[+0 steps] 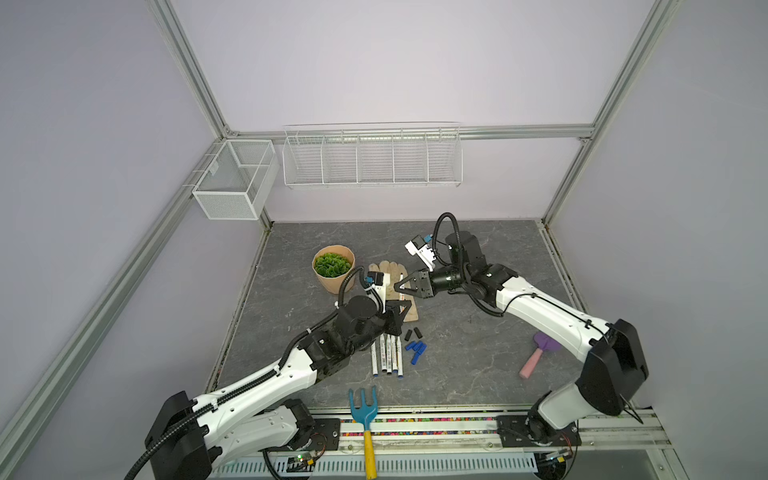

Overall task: Insert the pens into the pen caps
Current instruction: 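Hold the marker up with the left gripper while the right gripper approaches it, then lower the right gripper over the blue caps and grasp one blue cap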

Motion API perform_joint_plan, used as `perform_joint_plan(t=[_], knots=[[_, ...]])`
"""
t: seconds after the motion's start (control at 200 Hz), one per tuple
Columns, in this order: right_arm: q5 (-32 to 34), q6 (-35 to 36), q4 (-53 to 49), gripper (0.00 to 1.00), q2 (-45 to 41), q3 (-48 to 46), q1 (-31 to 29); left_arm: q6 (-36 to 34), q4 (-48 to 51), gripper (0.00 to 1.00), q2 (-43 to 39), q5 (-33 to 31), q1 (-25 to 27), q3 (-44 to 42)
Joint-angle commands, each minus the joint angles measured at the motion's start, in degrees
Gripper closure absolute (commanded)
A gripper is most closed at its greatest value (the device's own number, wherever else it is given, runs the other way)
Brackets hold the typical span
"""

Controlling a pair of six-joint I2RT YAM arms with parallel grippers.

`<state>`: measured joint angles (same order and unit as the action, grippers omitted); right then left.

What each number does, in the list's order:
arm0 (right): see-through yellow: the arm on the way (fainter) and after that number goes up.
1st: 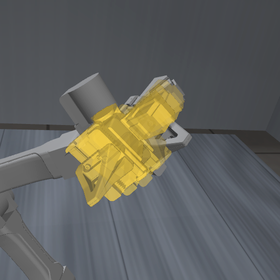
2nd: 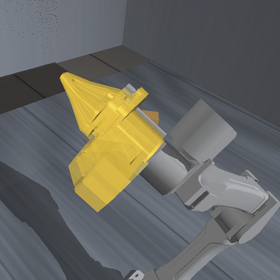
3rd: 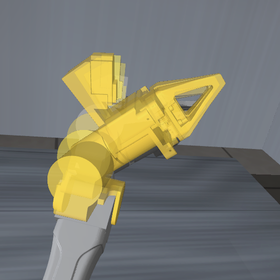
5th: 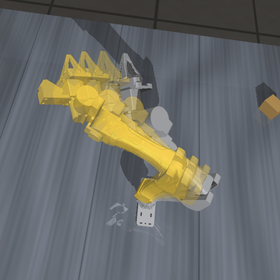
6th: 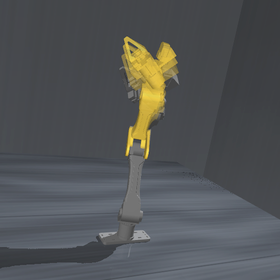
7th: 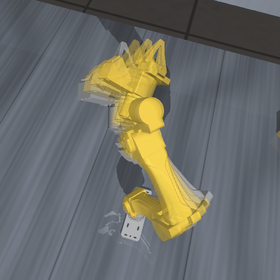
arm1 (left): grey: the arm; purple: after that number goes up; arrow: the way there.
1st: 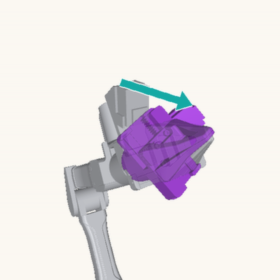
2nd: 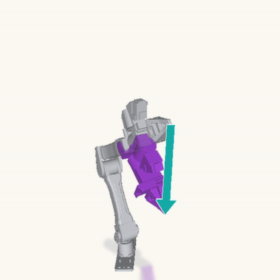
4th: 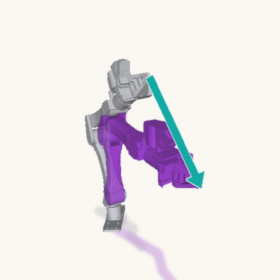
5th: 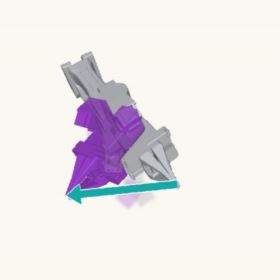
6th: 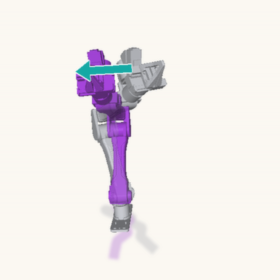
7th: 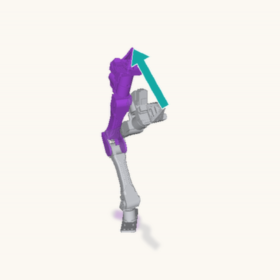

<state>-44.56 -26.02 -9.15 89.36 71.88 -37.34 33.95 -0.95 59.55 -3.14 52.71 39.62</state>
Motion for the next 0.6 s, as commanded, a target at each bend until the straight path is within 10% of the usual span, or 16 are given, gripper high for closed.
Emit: perform_joint_plan(t=[0.0, 0.135, 0.595], knots=[[2.05, -0.02, -2.1, 0.78, -1.97, -2.28, 1.22, 0.93, 1.47, 1.0, -2.08, -3.76, -0.22, 1.02], [12.48, 3.4, -9.12, 0.37, -3.99, -4.9, 1.48, 4.93, 8.07, 1.0, -4.63, -10.65, -0.21, -1.02], [36.6, 12.97, -32.03, 0.33, 1.35, -9.39, -6.85, 6.65, 15.43, 1.0, -14.6, -8.73, -0.22, -10.46]])
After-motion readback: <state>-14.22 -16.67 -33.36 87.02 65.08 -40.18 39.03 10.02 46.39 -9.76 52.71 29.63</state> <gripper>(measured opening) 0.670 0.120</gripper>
